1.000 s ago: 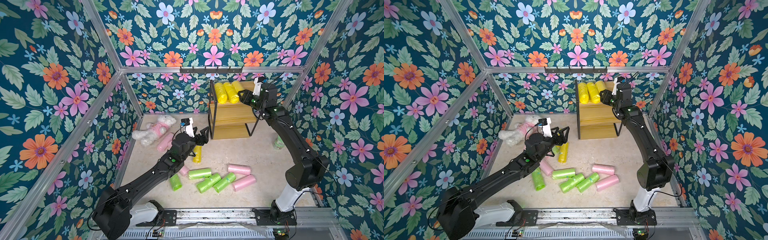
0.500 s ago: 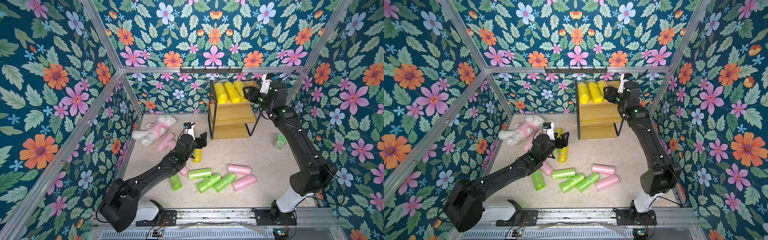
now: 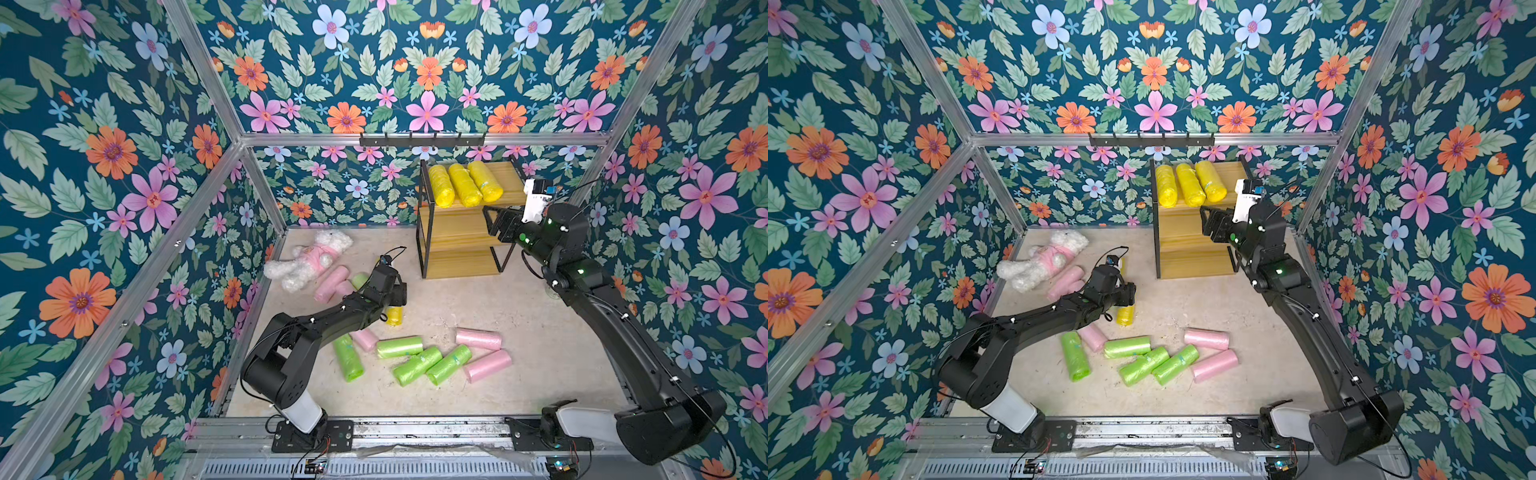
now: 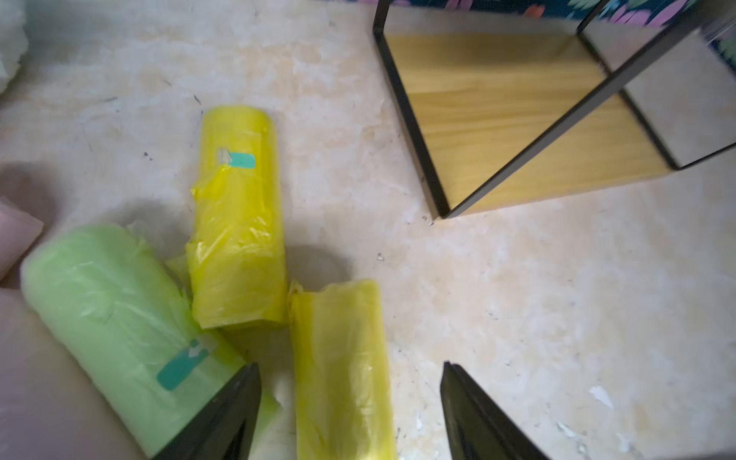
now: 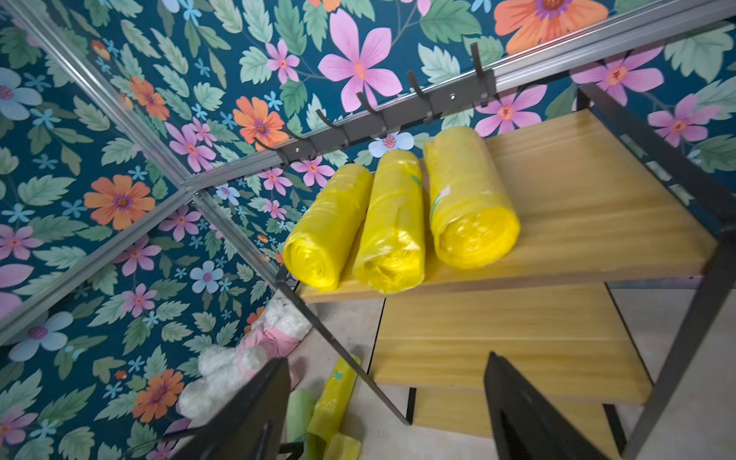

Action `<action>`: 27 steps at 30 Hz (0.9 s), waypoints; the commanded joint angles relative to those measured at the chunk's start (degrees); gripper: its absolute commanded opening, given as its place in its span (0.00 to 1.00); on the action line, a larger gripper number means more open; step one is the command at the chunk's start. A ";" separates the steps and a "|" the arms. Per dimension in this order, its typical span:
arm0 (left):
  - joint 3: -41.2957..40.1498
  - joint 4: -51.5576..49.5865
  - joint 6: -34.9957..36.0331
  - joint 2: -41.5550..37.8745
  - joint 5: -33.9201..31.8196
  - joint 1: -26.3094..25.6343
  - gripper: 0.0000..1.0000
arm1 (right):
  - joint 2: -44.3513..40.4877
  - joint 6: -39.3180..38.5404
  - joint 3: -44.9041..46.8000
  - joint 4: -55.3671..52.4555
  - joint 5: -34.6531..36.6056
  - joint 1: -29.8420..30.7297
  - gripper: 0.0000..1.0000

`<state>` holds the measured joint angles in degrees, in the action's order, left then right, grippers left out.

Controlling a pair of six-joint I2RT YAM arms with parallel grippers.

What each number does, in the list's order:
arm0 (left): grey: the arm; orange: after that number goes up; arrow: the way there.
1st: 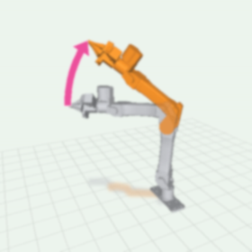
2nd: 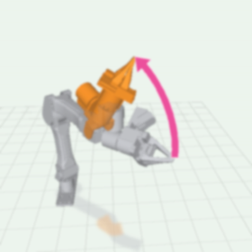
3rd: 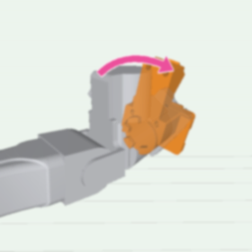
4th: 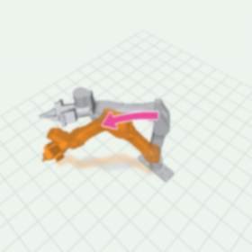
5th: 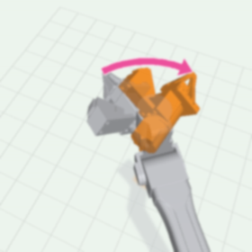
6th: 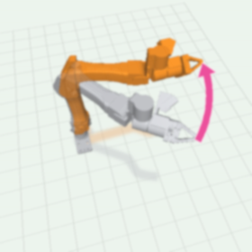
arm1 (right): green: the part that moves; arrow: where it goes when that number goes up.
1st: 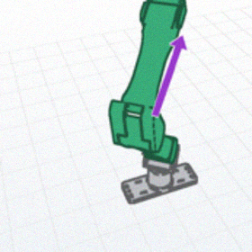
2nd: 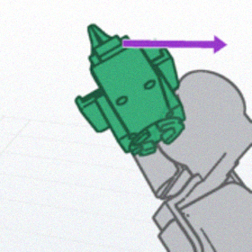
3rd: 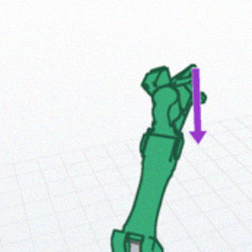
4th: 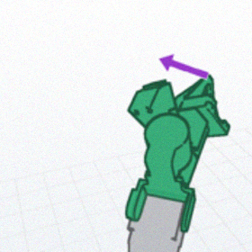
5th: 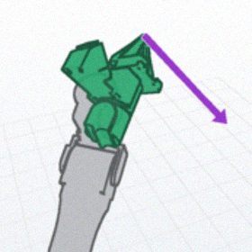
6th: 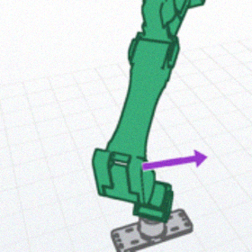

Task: Sort the rolls of trash bags by color and place them on the shelf
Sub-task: Pick up the roll of trash bags from the center of the board.

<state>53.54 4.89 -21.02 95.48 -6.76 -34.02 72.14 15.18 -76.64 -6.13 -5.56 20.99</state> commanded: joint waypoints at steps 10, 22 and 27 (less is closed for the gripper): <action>5.79 -3.30 1.23 8.84 2.23 -1.78 0.74 | -4.70 2.11 11.31 7.99 0.05 0.54 0.82; 15.48 -15.68 10.42 16.22 -4.34 -3.59 0.79 | -5.72 3.35 16.64 9.02 -1.12 0.62 0.82; 17.64 -17.93 12.41 18.09 -6.02 -3.79 0.75 | -6.70 3.71 18.27 8.72 -0.70 0.55 0.82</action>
<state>70.59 -9.87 -11.18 113.32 -10.87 -37.80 65.84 18.20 -58.81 1.13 -6.22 21.50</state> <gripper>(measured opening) 0.759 0.817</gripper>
